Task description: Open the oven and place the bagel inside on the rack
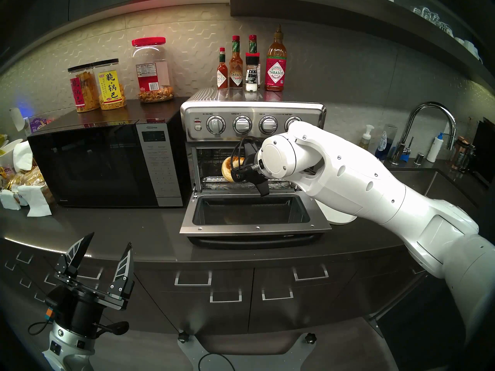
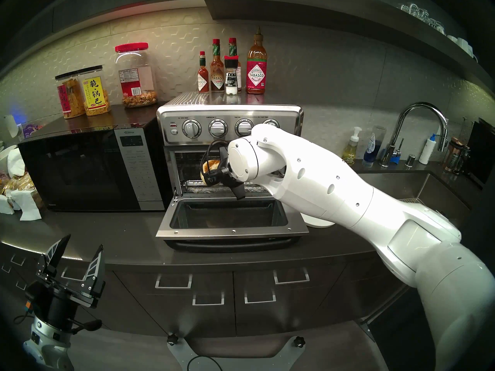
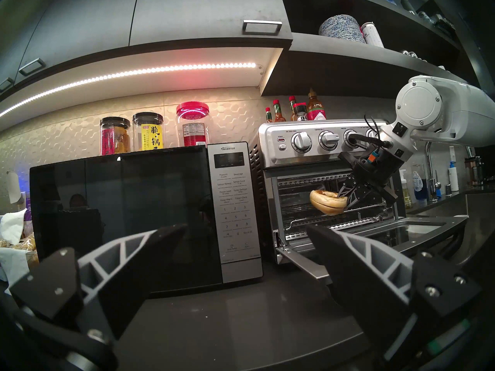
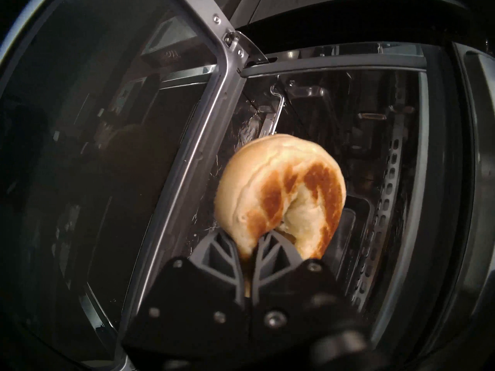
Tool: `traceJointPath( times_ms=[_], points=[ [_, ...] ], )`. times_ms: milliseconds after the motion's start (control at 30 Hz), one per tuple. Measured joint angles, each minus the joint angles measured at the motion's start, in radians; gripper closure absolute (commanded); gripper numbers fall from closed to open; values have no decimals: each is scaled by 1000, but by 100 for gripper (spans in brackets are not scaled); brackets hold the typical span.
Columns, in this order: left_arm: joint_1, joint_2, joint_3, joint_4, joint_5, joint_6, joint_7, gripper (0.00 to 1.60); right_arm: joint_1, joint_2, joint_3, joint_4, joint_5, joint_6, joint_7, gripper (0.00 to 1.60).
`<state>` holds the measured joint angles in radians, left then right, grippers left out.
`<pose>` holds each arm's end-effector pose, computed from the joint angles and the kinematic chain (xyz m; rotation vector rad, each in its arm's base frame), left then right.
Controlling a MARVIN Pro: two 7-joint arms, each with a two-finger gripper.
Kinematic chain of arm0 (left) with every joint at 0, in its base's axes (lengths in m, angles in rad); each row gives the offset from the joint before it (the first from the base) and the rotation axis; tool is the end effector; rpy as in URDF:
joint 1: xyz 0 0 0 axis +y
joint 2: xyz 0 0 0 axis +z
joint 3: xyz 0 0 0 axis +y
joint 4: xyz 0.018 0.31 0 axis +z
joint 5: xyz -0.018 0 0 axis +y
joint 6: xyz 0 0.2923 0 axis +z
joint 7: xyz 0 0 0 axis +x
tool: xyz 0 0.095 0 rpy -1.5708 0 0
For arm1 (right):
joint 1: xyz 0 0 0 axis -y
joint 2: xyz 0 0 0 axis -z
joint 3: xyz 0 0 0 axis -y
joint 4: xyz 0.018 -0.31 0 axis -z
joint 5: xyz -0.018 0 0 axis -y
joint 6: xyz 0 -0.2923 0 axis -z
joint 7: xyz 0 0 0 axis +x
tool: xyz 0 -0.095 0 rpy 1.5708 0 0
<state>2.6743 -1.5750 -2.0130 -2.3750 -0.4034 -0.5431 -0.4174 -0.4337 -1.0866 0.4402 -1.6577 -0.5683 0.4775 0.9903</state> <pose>0.0855 0.0885 -0.2131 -1.8748 0.2324 -2.5052 0.4826 0.1423 -0.1073 1.2001 2.1666 0.9860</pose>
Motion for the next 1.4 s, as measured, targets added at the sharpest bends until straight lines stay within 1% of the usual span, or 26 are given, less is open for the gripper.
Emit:
traceJointPath(
  times_ms=[333, 633, 667, 700, 733, 767, 1000, 1200, 1300, 1400],
  points=[
    [0, 0, 0, 0, 0, 0, 0, 0, -3, -46, 1, 77, -15, 7, -46, 160],
    [0, 0, 0, 0, 0, 0, 0, 0, -9, -57, 4, 87, -20, 7, -67, 160],
    [0, 0, 0, 0, 0, 0, 0, 0, -10, -57, 4, 88, -21, 7, -68, 136],
    [0, 0, 0, 0, 0, 0, 0, 0, -10, -58, 4, 88, -22, 7, -68, 42],
    [0, 0, 0, 0, 0, 0, 0, 0, -10, -58, 4, 88, -23, 7, -68, 42],
    [0, 0, 0, 0, 0, 0, 0, 0, -10, -59, 3, 89, -25, 7, -68, 0],
    [0, 0, 0, 0, 0, 0, 0, 0, -19, -74, -12, 116, -38, 26, -69, 0],
    [0, 0, 0, 0, 0, 0, 0, 0, -26, -88, -17, 149, -51, 32, -89, 0],
    [0, 0, 0, 0, 0, 0, 0, 0, -30, -86, -16, 140, -55, 35, -97, 0],
    [0, 0, 0, 0, 0, 0, 0, 0, -36, -69, -14, 101, -61, 41, -103, 0]
  ],
)
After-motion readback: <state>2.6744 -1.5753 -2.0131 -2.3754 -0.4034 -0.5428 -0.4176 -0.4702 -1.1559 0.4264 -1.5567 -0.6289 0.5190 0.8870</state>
